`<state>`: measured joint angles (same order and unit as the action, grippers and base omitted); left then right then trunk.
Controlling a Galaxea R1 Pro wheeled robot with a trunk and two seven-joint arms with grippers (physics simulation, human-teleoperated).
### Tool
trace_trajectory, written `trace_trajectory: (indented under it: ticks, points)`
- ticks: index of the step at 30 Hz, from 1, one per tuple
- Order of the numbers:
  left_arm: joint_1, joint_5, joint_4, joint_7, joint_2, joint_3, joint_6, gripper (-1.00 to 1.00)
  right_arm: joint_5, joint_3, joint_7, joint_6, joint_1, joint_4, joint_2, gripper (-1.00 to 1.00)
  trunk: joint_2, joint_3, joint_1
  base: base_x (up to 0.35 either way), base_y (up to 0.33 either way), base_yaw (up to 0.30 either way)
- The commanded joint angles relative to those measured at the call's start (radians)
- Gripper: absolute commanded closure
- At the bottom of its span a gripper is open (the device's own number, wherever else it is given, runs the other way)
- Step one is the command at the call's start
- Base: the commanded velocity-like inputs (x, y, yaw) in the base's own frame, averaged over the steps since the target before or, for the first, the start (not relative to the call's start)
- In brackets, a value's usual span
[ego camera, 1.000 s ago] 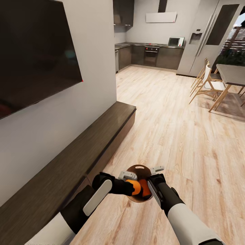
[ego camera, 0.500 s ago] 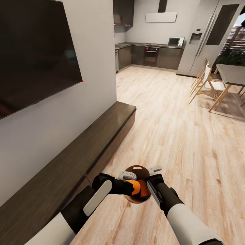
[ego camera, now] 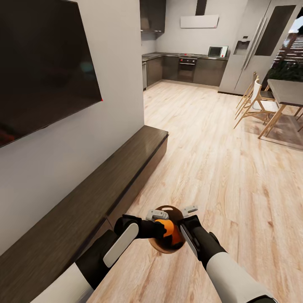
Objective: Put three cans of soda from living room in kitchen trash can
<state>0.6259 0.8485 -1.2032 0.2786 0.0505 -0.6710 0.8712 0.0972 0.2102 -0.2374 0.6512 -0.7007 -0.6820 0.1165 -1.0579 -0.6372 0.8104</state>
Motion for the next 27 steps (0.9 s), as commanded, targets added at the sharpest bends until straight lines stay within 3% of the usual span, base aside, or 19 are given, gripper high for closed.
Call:
trace_trajectory:
  ticks: [1, 8, 9, 27]
  points:
    - [0.000, 0.000, 0.000, 0.000, 0.000, 0.000, -0.001, 1.00, -0.004, 0.000, 0.006, -0.001, 0.000, -0.001, 0.001, 1.00, 0.000, 0.000, 0.000, 0.000, 0.000, 0.000]
    - [0.000, -0.001, 0.009, 0.000, 0.000, -0.001, -0.017, 1.00, -0.004, 0.000, 0.009, -0.002, 0.000, -0.001, 0.001, 1.00, 0.000, 0.000, 0.000, 0.000, 0.000, 0.000]
    - [0.000, -0.001, 0.014, 0.000, 0.000, -0.001, -0.018, -1.00, -0.004, 0.000, 0.010, -0.002, 0.000, -0.001, 0.001, 1.00, 0.000, 0.000, 0.000, 0.000, 0.000, 0.000]
    - [0.001, 0.002, 0.045, -0.004, -0.005, -0.002, -0.046, -1.00, -0.004, -0.001, 0.055, -0.002, 0.001, -0.001, -0.001, 1.00, 0.000, 0.000, 0.000, 0.000, 0.000, 0.000]
